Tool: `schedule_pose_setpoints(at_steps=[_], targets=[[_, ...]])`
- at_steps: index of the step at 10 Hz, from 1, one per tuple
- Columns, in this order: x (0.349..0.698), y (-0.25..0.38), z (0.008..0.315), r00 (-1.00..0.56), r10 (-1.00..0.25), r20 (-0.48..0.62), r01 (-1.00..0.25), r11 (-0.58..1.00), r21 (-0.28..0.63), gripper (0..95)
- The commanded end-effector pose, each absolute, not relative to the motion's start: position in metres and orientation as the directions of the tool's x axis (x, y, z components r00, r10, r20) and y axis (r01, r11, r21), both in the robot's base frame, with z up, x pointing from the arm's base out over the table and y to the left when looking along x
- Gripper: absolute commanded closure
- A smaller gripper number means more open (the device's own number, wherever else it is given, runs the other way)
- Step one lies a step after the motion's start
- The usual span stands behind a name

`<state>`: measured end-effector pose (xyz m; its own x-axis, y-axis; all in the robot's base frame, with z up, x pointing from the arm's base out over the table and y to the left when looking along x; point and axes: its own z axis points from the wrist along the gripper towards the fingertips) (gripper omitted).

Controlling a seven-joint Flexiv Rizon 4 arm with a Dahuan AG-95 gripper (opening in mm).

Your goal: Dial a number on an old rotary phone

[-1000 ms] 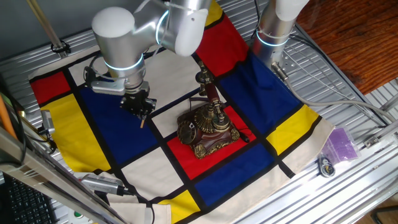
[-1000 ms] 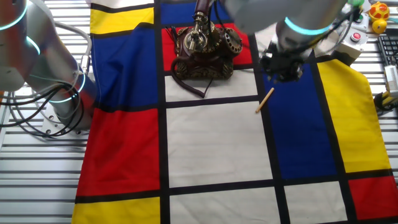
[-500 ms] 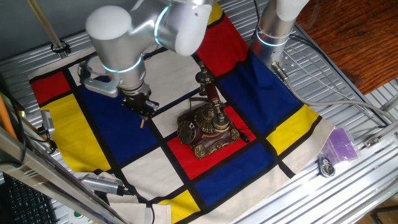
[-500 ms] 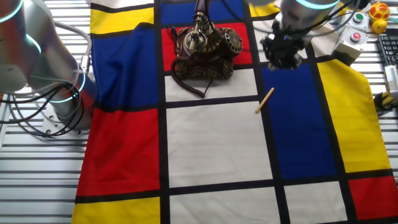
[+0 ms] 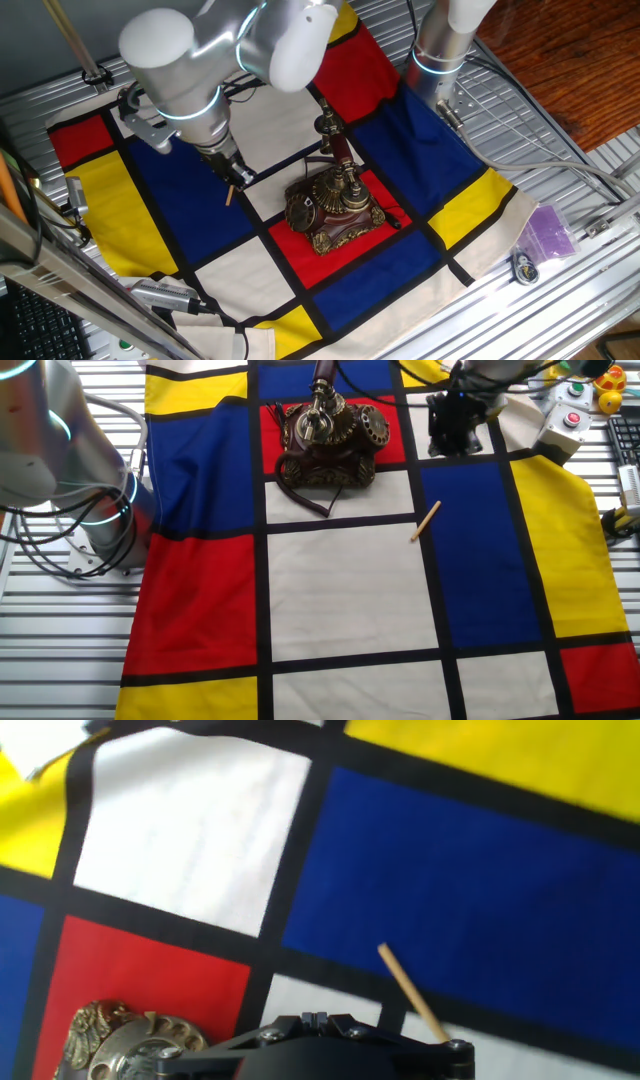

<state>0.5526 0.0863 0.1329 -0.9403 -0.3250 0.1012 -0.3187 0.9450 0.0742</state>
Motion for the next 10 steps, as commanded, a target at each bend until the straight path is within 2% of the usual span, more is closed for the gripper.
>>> schedule_pose_setpoints(at_steps=[1,3,6,10], targets=[[0.535,0.076,0.131,-0.959,-0.268,0.088,-0.263,0.963,0.062,95.0],[0.526,0.068,0.124,-0.957,-0.285,0.061,-0.281,0.958,0.058,95.0],[0.513,0.037,0.121,-0.922,-0.384,0.054,-0.381,0.923,0.057,95.0],[0.509,0.026,0.114,-0.908,-0.416,0.042,-0.413,0.908,0.066,95.0]])
